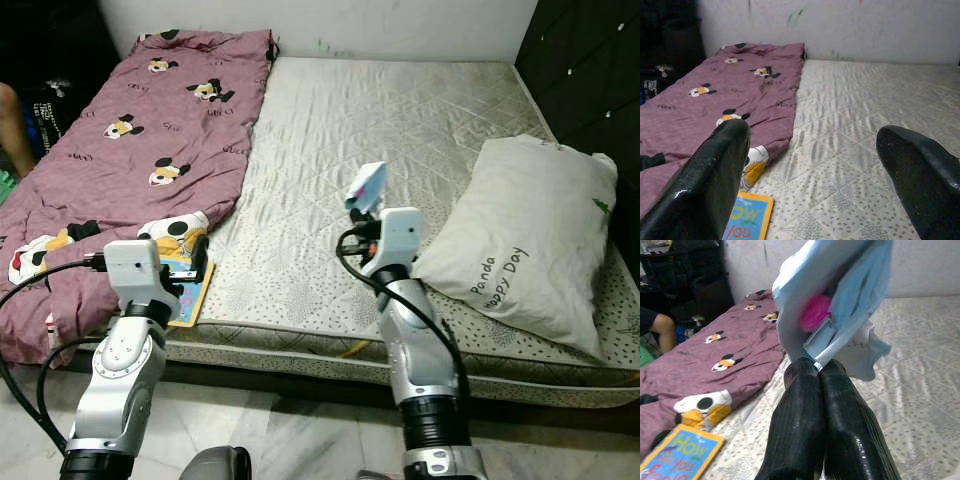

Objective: Clean up the room

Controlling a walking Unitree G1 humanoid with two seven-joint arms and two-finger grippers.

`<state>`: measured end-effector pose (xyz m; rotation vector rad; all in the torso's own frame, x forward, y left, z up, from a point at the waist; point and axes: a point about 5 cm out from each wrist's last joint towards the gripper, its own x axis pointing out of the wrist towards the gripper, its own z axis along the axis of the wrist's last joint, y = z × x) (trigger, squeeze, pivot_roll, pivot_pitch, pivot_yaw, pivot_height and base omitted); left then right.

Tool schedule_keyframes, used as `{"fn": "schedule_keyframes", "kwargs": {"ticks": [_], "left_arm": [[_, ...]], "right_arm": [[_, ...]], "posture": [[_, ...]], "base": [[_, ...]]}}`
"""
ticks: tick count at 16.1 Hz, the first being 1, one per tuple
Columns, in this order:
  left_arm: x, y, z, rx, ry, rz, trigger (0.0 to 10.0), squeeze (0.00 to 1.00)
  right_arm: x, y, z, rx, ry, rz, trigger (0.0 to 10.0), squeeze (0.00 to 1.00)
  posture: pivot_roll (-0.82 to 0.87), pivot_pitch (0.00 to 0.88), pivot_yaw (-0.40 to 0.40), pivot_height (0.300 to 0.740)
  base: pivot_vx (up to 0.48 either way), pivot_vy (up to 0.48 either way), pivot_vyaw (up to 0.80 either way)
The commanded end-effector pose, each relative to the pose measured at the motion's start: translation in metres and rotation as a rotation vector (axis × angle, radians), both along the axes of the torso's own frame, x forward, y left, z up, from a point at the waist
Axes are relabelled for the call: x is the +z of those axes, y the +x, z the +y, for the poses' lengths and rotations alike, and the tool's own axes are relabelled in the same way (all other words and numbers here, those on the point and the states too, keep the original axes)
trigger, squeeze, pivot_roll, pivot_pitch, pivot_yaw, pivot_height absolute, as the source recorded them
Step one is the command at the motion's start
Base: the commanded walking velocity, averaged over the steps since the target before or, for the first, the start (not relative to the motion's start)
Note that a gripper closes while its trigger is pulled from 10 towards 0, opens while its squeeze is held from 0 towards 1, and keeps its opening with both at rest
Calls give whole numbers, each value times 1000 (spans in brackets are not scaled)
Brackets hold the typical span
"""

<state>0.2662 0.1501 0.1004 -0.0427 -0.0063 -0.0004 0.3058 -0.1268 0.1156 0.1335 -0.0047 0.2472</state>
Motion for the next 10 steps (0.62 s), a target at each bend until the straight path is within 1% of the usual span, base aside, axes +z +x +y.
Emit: {"fn": "schedule_keyframes", "kwargs": {"ticks": [1, 5, 10], "left_arm": [[2, -1, 2, -5, -1, -6, 10000, 0], [2, -2, 1, -15, -12, -6, 10000, 0], [2, -2, 0, -22, -14, -7, 10000, 0]], "right_arm": [[4, 0, -1, -7, 4, -10, 10000, 0], [4, 2, -1, -10, 5, -9, 10000, 0], [4, 3, -2, -16, 5, -6, 10000, 0]], "posture": [[-5, 50, 12, 740], [-6, 48, 11, 740], [-6, 46, 14, 740]], "base": [[285, 0, 0], [337, 0, 0], [258, 0, -800]]}}
